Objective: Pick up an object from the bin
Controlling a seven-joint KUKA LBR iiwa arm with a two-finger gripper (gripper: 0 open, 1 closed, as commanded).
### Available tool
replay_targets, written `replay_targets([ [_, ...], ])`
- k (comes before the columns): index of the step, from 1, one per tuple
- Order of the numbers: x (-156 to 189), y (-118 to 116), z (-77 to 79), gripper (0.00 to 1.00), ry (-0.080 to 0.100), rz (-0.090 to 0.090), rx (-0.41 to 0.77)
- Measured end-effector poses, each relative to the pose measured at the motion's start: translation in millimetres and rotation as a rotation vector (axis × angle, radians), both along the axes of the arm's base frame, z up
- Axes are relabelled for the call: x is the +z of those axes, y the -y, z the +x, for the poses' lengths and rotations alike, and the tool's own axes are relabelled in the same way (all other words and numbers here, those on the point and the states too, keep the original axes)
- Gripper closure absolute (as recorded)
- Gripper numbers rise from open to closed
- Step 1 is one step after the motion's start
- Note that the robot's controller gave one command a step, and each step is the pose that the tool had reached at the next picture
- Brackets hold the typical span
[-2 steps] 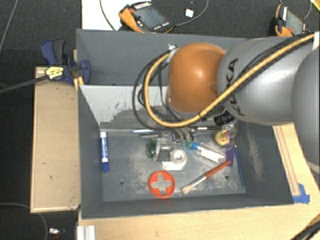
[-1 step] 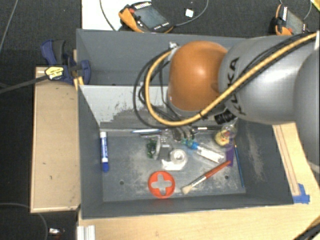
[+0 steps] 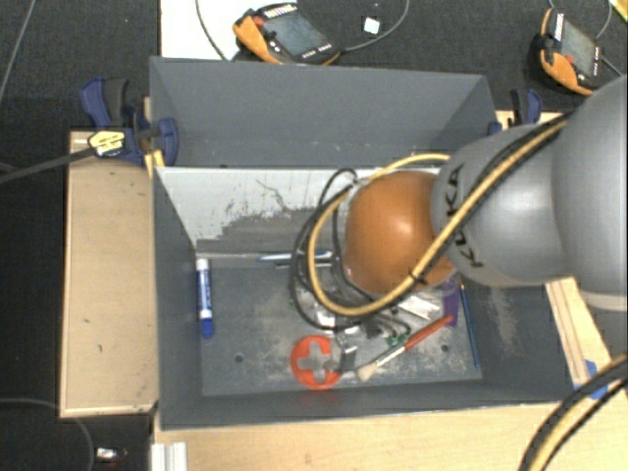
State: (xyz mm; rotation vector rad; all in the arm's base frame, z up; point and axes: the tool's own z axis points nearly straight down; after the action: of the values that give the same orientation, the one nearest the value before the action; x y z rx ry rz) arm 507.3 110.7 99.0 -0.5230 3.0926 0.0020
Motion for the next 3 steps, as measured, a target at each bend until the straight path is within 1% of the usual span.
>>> replay_targets([
  [1, -28.5, 1.7, -10.5, 0.0, 0.0, 0.0, 0.146],
  [2, -26.6, -25.3, -26.9, 0.0, 0.002, -0.002, 0.444],
  [3, -27.9, -1.6, -12.3, 0.0, 0.003, -0.001, 0.196],
])
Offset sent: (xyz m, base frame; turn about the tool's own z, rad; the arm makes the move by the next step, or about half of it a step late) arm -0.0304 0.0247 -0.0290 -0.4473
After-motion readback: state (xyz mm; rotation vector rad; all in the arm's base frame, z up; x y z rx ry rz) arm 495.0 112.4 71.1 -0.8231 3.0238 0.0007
